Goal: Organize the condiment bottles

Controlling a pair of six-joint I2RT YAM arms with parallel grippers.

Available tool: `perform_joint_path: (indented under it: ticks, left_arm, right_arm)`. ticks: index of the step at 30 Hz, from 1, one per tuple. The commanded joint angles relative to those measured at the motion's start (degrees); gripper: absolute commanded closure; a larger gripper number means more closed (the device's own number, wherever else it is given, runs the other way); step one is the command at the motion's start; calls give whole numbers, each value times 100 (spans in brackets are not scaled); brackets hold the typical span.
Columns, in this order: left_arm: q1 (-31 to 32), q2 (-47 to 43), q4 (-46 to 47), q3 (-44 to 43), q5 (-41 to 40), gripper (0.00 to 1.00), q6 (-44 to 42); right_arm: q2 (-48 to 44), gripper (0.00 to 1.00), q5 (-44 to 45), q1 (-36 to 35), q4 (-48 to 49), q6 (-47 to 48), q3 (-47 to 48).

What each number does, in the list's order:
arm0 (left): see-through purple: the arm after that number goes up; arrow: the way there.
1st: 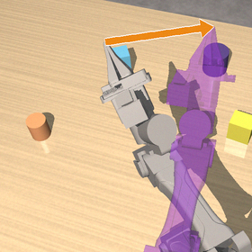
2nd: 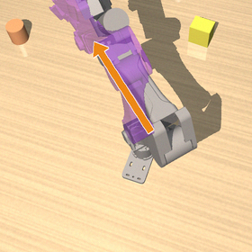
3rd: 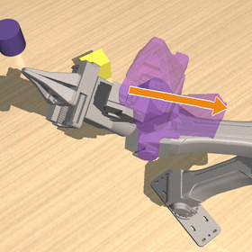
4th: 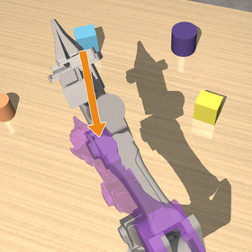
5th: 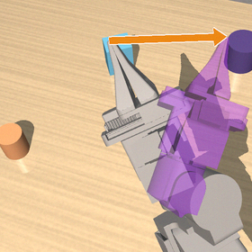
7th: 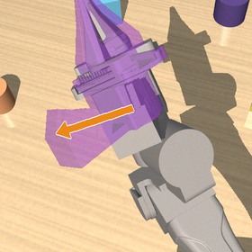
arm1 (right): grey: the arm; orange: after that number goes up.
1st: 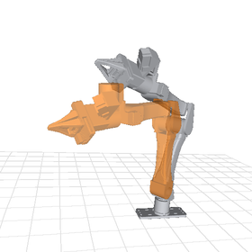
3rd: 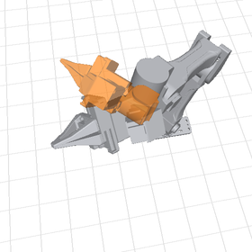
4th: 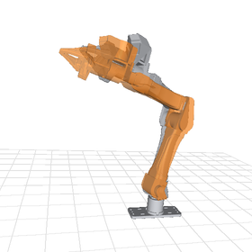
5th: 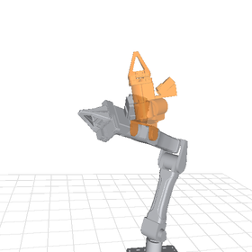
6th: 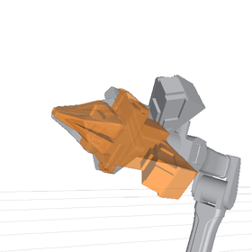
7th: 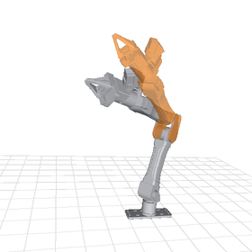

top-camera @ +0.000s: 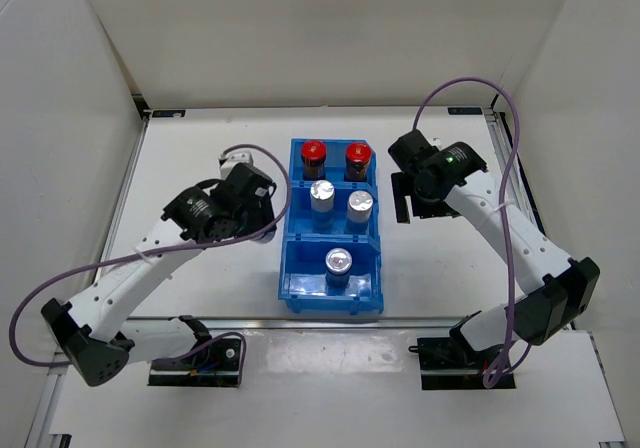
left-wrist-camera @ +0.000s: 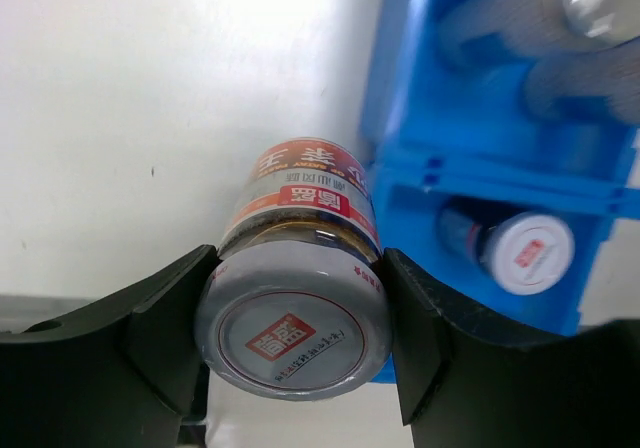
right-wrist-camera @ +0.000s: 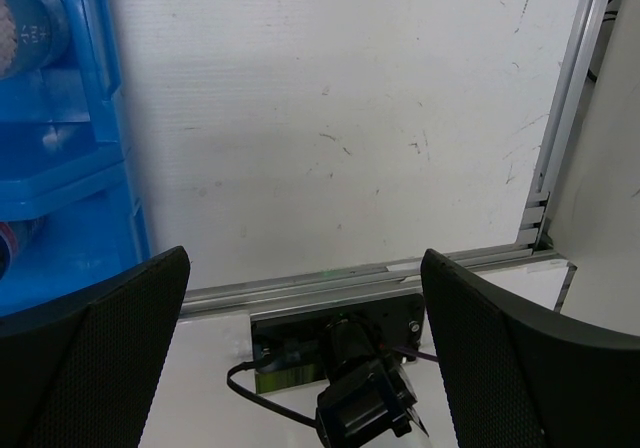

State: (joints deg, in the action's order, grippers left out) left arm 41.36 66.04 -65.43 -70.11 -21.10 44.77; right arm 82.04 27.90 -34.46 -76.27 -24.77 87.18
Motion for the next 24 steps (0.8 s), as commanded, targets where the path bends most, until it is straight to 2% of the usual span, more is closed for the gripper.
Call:
perform_joint_path:
  ticks: [1, 3, 7, 17, 24]
  left_arm:
    - [370, 355, -40, -793, -421, 89, -441]
    - [600, 514, 74, -1056, -552, 89, -653]
    - [1109, 638, 583, -1006, -466, 89, -1058]
    - [1444, 927, 1303, -451, 598, 89, -1409]
    - [1445, 1191, 1673, -65, 853, 89, -1840]
  right_arm:
    - [5, 1, -39, 18, 60, 60, -34]
    - [5, 1, -39, 18, 60, 60, -34]
    - [5, 1, -39, 18, 60, 60, -87]
    - [5, 1, 14, 18, 112, 113, -87]
    - [57, 1, 14, 18, 112, 113, -87]
